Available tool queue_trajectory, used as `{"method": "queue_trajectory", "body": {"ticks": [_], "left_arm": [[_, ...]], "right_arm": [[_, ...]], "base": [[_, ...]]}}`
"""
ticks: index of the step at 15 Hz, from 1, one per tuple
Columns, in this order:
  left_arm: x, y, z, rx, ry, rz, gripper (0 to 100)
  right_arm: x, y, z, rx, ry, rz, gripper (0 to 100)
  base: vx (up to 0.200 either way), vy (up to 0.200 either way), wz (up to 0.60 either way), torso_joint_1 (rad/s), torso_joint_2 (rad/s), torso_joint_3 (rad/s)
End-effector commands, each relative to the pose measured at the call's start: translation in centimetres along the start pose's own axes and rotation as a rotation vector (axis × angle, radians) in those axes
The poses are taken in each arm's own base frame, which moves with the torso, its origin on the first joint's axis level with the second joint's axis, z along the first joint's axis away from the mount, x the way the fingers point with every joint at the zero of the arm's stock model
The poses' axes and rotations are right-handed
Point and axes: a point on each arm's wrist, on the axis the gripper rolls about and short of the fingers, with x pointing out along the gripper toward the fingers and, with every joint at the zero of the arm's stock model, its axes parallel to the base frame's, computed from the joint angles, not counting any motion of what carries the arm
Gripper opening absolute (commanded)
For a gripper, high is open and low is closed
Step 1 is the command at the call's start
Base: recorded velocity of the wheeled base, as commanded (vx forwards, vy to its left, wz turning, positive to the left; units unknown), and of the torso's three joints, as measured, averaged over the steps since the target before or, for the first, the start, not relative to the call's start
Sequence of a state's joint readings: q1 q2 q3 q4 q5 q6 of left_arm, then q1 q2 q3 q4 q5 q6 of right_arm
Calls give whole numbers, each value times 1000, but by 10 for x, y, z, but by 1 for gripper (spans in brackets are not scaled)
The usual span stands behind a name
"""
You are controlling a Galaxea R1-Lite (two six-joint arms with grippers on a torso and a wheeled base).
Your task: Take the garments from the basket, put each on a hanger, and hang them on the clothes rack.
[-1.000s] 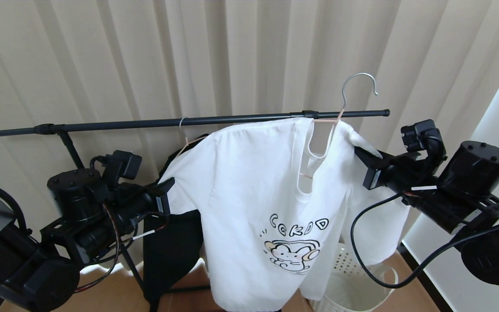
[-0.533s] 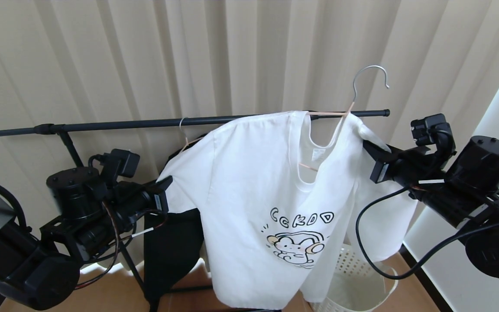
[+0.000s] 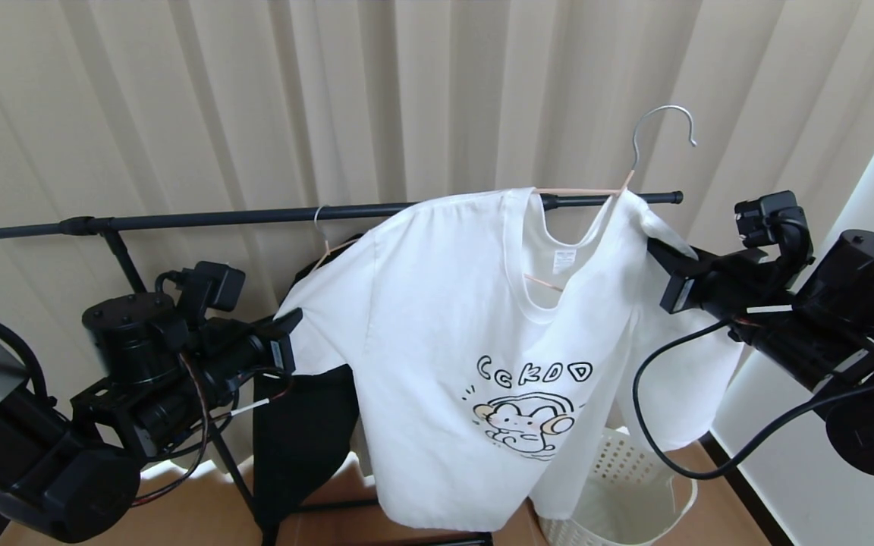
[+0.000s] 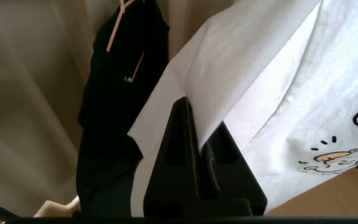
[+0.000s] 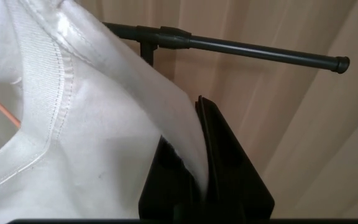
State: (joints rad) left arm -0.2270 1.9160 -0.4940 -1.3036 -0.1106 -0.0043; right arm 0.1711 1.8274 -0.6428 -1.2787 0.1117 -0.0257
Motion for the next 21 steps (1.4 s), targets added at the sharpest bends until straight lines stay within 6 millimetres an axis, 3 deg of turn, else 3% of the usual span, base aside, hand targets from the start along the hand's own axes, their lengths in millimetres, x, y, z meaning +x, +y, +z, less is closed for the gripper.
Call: {"method": "queue_trajectory", "body": {"ticks": [1,9,10,15,19,21], "left_arm": [[0,0,0,-1,0,2,0],[2,3,-4,-2,9,8,0],[1,2,-5,-1,13,6,100],[-4,-3,-7,-2,27,-15,100],[-17,-24,3,5,6,-84,100],[-34,-40,17,11,-8,-140,100]], "right_arm": [[0,-2,2,-2,-8,-7,0],[1,-5,4,-1,-14,-16,0],[1,-5,3,-2,-13,-16,0],[1,-3,-3,3,10,-8,0],[-3,0,-9,7,33,33,0],[-7,5,-15,12,58,82,0]], "base": [[0,0,0,0,0,0],[0,0,0,0,0,0],[0,0,0,0,0,0],[0,0,0,0,0,0],[0,0,0,0,0,0],[0,0,0,0,0,0]]}}
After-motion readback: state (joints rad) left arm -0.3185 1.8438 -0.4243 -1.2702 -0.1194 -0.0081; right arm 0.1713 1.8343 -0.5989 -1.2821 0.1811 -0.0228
